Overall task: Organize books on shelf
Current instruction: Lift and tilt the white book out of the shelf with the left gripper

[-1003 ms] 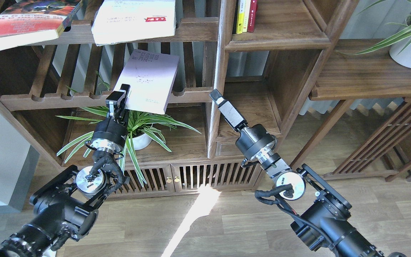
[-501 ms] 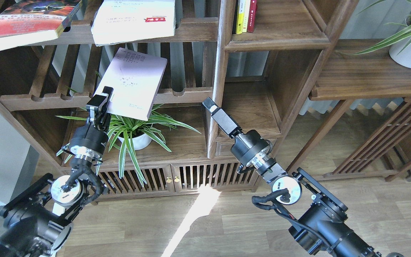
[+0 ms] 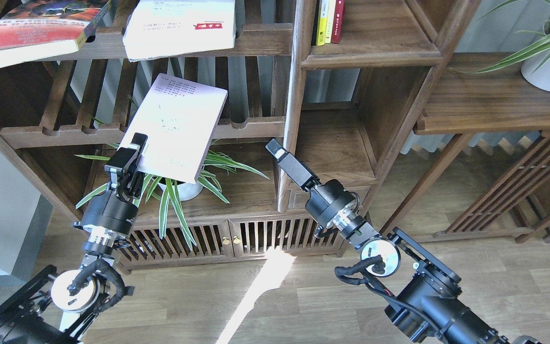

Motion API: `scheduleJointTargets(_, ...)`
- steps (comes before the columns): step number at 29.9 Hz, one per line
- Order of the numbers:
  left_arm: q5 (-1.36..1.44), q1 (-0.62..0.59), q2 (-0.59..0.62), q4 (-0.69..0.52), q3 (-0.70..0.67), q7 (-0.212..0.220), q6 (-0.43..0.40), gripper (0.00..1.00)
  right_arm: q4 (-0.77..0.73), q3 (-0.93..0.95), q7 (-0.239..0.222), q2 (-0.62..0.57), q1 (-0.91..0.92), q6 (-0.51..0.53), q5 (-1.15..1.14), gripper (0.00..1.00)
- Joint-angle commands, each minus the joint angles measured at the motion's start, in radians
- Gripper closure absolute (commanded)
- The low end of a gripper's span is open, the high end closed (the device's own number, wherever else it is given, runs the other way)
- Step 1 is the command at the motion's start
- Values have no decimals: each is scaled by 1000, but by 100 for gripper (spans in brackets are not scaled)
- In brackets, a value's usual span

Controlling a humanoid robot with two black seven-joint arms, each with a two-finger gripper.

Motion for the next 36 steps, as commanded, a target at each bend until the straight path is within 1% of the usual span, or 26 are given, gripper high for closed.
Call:
scheduleJointTargets(1, 31, 53, 2, -62, -16, -1, 0, 98, -3, -14, 0, 3, 1, 0, 1, 0)
scheduleJointTargets(9, 96, 186, -13, -153, -16, -1, 0, 98, -10, -23, 0, 15, -1, 0, 1, 0)
scheduleJointTargets(12, 136, 237, -21, -211, -24, -1, 0, 98, -19, -25, 0, 19, -1, 0, 1, 0)
scheduleJointTargets(15, 146, 304, -13, -272, -48, 2, 0, 98, -25, -28, 2, 30, -1, 0, 1, 0)
scheduleJointTargets(18, 148, 346, -13, -285, -76, 16, 0, 98, -26, -30, 0, 30, -1, 0, 1, 0)
scheduleJointTargets(20, 150, 352, -14, -285, -78, 31, 0, 98, -26, -31, 0, 32, 2, 0, 3, 0)
scheduleJointTargets(25, 157, 329, -40, -273, -74, 34, 0, 98, -26, -31, -2, 33, 16, 2, 4, 0)
scheduleJointTargets(27, 157, 297, -44, -263, -76, 34, 0, 98, -25, -33, -2, 33, 16, 5, 4, 0)
scheduleJointTargets(33, 156, 217, -30, -231, -71, 36, 0, 98, -23, -89, -2, 33, 18, 60, 6, 0)
scheduleJointTargets(36, 156, 188, -16, -214, -67, 36, 0, 98, -23, -96, -3, 33, 25, 66, 6, 0)
